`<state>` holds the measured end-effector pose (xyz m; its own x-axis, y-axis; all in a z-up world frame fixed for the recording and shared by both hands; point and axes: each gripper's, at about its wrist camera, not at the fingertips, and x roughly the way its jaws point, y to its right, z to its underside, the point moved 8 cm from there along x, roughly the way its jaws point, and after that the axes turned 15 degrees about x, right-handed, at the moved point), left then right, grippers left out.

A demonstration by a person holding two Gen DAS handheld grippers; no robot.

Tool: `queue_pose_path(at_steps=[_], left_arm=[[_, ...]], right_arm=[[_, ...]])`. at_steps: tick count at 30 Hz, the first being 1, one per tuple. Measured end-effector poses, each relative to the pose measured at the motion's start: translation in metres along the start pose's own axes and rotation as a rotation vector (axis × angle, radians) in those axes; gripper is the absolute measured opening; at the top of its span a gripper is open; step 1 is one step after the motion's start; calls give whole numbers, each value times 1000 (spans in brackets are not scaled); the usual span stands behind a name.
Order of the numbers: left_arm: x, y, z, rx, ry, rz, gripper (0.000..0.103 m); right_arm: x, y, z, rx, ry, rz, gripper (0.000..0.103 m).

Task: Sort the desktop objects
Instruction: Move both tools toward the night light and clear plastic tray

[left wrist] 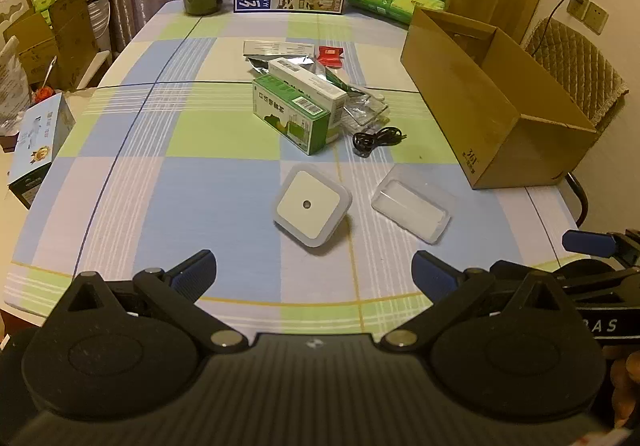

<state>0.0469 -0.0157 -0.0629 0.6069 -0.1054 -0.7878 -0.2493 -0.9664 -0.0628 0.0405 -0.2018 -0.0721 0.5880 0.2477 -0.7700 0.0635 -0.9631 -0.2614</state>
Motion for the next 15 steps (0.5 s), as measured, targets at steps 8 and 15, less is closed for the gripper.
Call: queue_pose_path(at_steps=[8,15], left_arm=[[1,1,2,-6,-6,-3,102],[0,0,2,-9,-6,-1,102]], right_arm=[[1,0,1,2,-1,-2,101],[0,0,1,0,2,-1,101]])
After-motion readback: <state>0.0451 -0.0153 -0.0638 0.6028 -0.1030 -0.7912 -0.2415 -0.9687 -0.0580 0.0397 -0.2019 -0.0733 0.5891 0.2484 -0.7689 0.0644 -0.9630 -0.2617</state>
